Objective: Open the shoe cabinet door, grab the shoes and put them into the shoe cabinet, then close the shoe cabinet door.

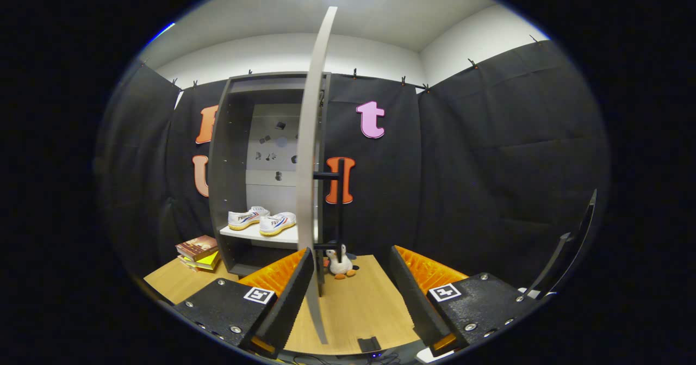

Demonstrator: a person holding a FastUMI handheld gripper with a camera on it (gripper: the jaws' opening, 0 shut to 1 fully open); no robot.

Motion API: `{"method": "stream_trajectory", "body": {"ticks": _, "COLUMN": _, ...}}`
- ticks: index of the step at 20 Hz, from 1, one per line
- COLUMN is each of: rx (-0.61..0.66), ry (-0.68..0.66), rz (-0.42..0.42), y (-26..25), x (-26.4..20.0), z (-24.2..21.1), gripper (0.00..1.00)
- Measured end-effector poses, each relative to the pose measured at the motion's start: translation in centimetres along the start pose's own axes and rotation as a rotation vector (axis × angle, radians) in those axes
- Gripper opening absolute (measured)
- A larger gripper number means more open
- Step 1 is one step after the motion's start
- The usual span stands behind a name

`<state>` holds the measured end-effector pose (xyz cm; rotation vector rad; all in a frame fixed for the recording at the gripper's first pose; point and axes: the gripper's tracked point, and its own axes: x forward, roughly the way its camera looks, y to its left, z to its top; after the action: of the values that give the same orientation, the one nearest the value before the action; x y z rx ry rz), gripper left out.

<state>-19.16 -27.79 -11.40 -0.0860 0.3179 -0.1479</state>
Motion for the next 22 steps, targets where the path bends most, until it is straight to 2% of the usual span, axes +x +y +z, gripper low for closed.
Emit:
{"method": "stream_trajectory", "body": {"ticks": 3, "rx": -0.028, "ry": -0.001, "rz": 0.002, "y": -1.8, "x": 2.7, "z": 0.4, "gripper": 0.88}}
{"method": "stream_trajectory", "body": {"ticks": 7, "rx": -0.034, "ry": -0.009, "rz": 0.091, "y": -0.9, "x": 5.3, "z": 0.8, "gripper": 0.88}}
{"method": "stream_trajectory", "body": {"ticks": 12, "rx": 0.008, "ry": 0.001, "rz": 0.199, "y": 1.4, "x": 4.0, "z": 0.8, "gripper": 0.81}}
{"method": "stream_trajectory", "body": {"ticks": 15, "rx": 0.037, "ry": 0.005, "rz": 0.268, "y": 4.2, "x": 3.5, "z": 0.6, "gripper": 0.80}}
{"method": "stream_trajectory", "body": {"ticks": 19, "rx": 0.121, "ry": 0.005, "rz": 0.433, "y": 10.4, "x": 3.1, "z": 0.5, "gripper": 0.79}}
{"method": "stream_trajectory", "body": {"ticks": 22, "rx": 0.104, "ry": -0.023, "rz": 0.459, "y": 14.0, "x": 4.4, "z": 1.4, "gripper": 0.79}}
